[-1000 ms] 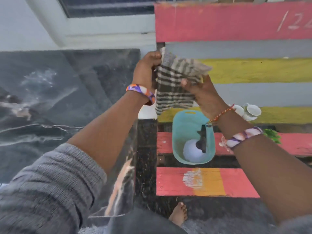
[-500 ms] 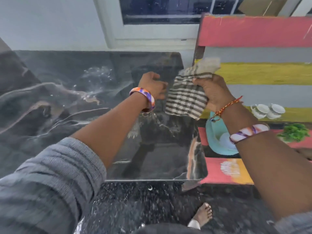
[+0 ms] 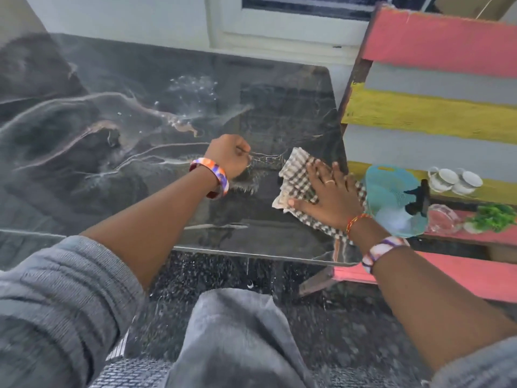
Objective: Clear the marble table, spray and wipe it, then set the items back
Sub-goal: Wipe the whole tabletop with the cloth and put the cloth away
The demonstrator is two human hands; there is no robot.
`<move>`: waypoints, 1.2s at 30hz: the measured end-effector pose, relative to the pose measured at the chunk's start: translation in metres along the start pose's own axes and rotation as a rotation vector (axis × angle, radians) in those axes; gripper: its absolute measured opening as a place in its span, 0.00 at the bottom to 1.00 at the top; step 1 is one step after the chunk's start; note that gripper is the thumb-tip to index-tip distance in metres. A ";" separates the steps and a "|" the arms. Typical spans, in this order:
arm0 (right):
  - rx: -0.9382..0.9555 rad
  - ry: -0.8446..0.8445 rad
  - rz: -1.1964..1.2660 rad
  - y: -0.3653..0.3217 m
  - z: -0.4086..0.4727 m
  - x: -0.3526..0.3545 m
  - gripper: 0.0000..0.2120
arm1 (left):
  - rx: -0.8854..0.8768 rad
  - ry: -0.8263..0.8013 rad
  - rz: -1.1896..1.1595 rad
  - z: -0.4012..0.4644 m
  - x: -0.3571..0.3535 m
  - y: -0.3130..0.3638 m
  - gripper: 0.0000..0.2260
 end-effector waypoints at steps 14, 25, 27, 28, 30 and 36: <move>0.187 0.167 0.393 -0.096 -0.075 -0.026 0.27 | 0.009 0.220 0.084 -0.058 0.014 -0.028 0.11; -0.405 0.394 0.612 -0.009 -0.078 0.009 0.23 | -0.166 0.044 0.115 -0.030 0.040 -0.038 0.11; -0.480 0.186 0.338 -0.011 -0.072 -0.013 0.28 | -0.212 0.004 0.090 -0.027 0.048 -0.053 0.11; -0.483 0.160 0.258 -0.020 -0.070 -0.021 0.29 | -0.231 -0.005 0.076 -0.025 0.053 -0.061 0.11; -0.438 0.198 0.209 -0.047 -0.069 -0.027 0.25 | -0.258 -0.008 0.074 -0.022 0.065 -0.074 0.11; -0.064 0.266 0.397 -0.200 -0.081 -0.034 0.27 | -0.260 -0.003 0.106 -0.012 0.099 -0.112 0.12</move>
Point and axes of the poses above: each hand's wrist, its own z-axis towards the middle knuckle, its own x-axis out of the back of the hand, y = z × x, the point moved 3 cm from there along z, towards the middle knuckle, and after that the axes turned 12 degrees about -x, right-handed, at the moved point
